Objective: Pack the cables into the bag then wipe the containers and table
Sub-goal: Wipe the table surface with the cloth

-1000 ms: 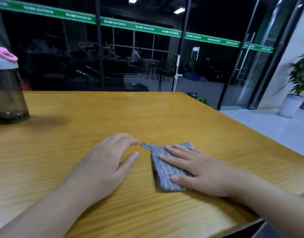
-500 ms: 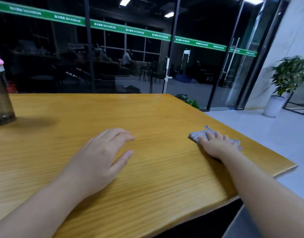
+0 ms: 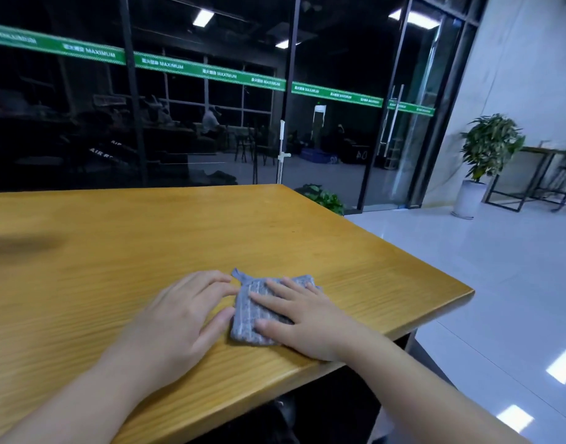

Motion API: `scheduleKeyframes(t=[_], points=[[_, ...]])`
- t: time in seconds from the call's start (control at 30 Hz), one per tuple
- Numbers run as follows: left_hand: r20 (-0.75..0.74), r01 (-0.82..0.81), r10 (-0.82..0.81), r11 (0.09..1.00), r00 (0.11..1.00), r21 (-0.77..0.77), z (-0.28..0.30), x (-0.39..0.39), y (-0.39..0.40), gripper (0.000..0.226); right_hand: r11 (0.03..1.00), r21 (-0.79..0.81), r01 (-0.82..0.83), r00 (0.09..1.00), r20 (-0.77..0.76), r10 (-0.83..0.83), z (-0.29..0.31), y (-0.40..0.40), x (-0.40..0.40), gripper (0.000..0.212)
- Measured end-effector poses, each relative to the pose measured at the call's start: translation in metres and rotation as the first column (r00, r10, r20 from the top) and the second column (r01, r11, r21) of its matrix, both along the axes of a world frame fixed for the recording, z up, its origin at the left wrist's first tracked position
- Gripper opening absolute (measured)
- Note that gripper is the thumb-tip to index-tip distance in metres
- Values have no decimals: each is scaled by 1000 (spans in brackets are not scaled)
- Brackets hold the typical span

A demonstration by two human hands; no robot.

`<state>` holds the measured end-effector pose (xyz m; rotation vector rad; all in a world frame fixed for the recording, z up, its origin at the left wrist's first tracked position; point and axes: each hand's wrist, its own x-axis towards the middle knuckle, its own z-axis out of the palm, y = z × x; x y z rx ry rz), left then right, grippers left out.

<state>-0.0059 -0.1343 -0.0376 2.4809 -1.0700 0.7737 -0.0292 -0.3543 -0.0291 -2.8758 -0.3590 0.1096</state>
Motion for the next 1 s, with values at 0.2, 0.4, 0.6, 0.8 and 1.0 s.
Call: scheduleKeyframes(t=[0.2,0.4,0.6,0.8,1.0], points=[[-17,-23,23,1000,1000,3,-1,-4,0,48,989,33,144,990,-8,-144,1,-57,-9,57],[-79,-9,1,995,997,-97,-1,0,2,59,930,-23,366,930,-27,-367,0,-104,2,60],[-147,-71,56,993,988,-95,-2,2,2,80,824,-116,555,831,36,-555,-2,-98,36,63],[-151,-65,47,991,988,-120,-4,5,1,84,627,-170,760,634,-18,-773,6,-28,62,63],[-93,-44,28,985,995,-166,-4,10,3,54,887,-165,431,897,-23,-441,1,59,58,65]])
